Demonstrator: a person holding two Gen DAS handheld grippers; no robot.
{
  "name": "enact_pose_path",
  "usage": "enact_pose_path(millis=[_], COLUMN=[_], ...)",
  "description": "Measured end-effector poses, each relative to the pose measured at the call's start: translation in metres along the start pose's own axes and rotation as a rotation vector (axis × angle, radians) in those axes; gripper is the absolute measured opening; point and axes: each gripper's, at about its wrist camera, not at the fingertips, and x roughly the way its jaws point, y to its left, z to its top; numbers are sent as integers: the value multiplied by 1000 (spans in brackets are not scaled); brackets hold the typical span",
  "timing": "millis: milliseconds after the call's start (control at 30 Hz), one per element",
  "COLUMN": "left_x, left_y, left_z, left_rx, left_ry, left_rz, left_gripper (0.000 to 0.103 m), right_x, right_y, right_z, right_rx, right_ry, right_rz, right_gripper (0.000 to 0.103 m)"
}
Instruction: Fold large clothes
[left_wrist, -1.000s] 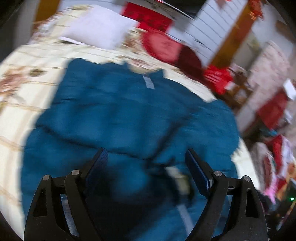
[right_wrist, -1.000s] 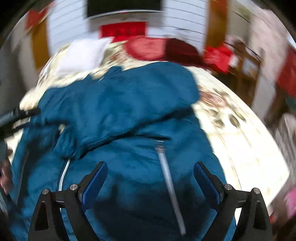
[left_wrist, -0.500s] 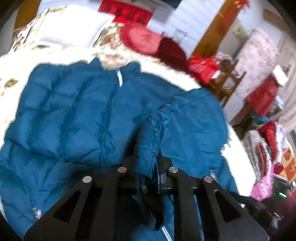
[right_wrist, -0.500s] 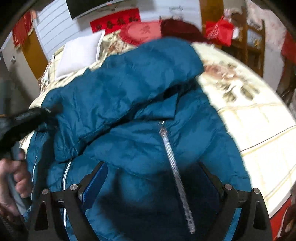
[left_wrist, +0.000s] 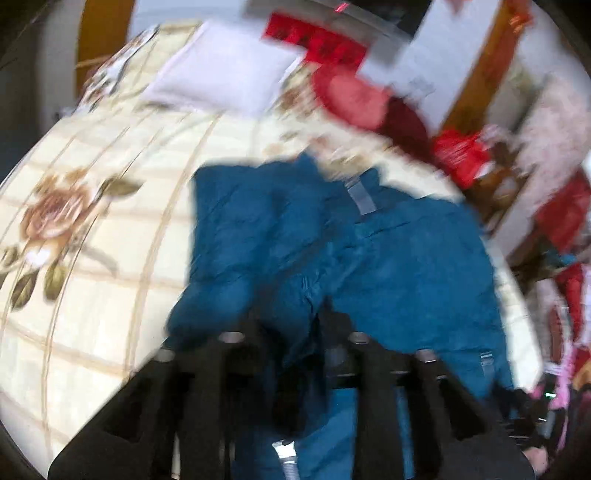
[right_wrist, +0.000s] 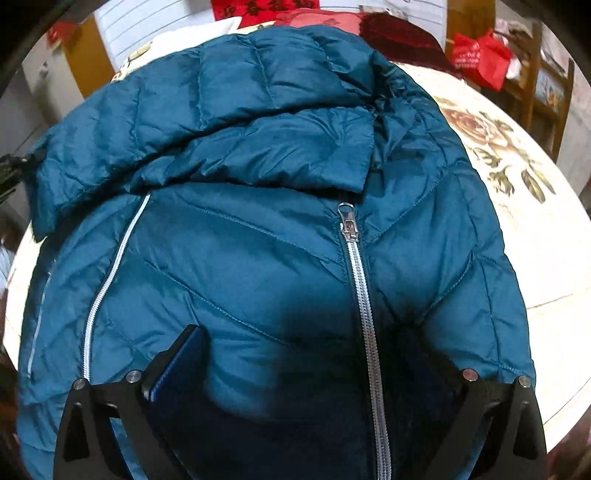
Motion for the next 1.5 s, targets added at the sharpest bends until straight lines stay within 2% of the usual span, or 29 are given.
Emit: enact_pose_path(millis=[33, 100, 167, 200, 267, 300, 333, 433, 500, 533, 567, 600, 633, 700, 767, 900, 967, 1033, 1100, 1167, 1300, 1500], left_x=[8, 12, -3, -17, -33, -39, -43, -39, -24, -19, -8, -2, 10, 30, 40, 63, 73, 83, 89, 97, 107, 108], left_y=[2, 8, 14, 16, 14, 11, 3, -23, -48, -50, -55, -56, -56, -46, -38, -23, -23, -22, -25, -32, -43, -38], left_z=[-4, -10, -14, -14, -14, -14, -11, -6, -6, -7, -8, -7, -4, 1, 4, 1, -3, -5, -7, -8, -7, -7], left_rx=[-5, -16, -44, -68, -88, -84, -61, 40, 152, 183, 217, 225, 223, 186, 118, 12, 0, -4, 13, 39, 89, 82], left_ry=[21, 20, -58, -127, -207, -234, -258, -293, -321, -323, -321, -313, -287, -245, -214, -153, -140, -136, -133, -126, -106, -103], left_rz=[37, 61, 105, 116, 107, 107, 109, 129, 194, 210, 231, 241, 257, 284, 256, 213, 207, 201, 195, 216, 300, 305], left_gripper=[45, 45, 45, 45, 46, 46, 46, 46, 46, 46, 46, 46, 46, 46, 46, 46, 46, 48, 60, 62, 63, 63], right_x=[0, 0, -1, -1, -5, -11, -18, -58, -80, -90, -93, -92, -86, -70, -53, -1, 28, 69, 103, 112, 122, 108], right_y=[1, 1, 4, 4, 4, 2, -1, -13, -20, -24, -22, -20, -17, -13, -7, -4, -8, -22, -32, -39, -46, -43], right_z=[-1, -1, 0, 0, 2, 4, 7, 33, 60, 81, 91, 113, 132, 172, 202, 253, 261, 263, 258, 250, 251, 259], right_rx=[-9, -18, -28, -34, -54, -58, -55, -50, -49, -52, -67, -104, -128, -146, -153, -60, -44, -51, -75, -75, -69, -60], right_ry=[-2, -2, 1, 6, 25, 29, 9, -141, -252, -318, -346, -369, -366, -345, -351, -325, -289, -212, -182, -210, -179, -144], right_rz=[-4, -5, -4, -2, 14, 29, 42, 37, 3, -22, -30, -49, -68, -66, -70, -24, -42, -40, -59, -62, -50, -52], right_gripper=[103, 103, 103, 103, 102, 96, 91, 91, 91, 89, 75, 56, 52, 50, 50, 50, 50, 50, 50, 50, 50, 52])
